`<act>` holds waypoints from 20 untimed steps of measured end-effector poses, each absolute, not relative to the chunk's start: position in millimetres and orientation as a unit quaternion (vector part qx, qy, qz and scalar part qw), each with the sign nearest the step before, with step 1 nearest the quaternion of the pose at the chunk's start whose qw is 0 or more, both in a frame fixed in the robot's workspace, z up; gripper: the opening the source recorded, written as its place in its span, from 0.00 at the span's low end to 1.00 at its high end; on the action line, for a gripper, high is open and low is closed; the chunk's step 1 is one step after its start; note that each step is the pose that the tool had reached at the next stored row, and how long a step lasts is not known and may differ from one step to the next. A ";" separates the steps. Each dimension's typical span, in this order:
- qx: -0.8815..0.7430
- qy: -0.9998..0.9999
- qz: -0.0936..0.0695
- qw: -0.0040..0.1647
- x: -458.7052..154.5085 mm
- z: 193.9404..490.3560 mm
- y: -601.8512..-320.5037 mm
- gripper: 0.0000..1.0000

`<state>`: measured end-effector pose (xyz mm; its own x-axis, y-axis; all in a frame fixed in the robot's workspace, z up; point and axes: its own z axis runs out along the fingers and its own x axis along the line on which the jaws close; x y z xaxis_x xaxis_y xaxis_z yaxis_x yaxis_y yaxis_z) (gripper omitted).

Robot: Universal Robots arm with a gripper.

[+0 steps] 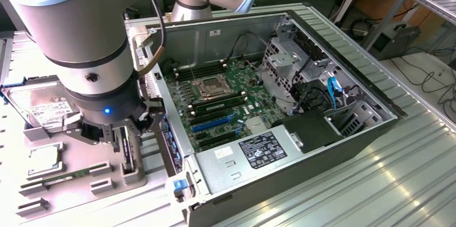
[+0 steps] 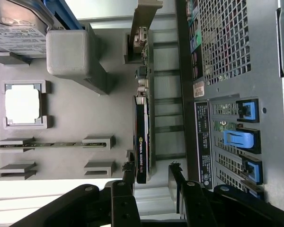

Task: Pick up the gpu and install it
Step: 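Pick up the gpu and move the gpu toward the slot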

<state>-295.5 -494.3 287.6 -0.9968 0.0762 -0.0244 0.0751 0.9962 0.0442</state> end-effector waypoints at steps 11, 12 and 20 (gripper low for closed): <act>0.038 0.999 0.022 0.013 -295.5 285.3 -494.3 0.42; 0.038 0.999 0.022 0.013 -295.5 285.1 -494.3 0.42; 0.038 0.999 0.022 0.013 -295.5 283.2 -494.3 0.42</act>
<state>-295.5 -494.3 283.2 -0.9968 0.0762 -0.0244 0.0751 0.9962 0.0442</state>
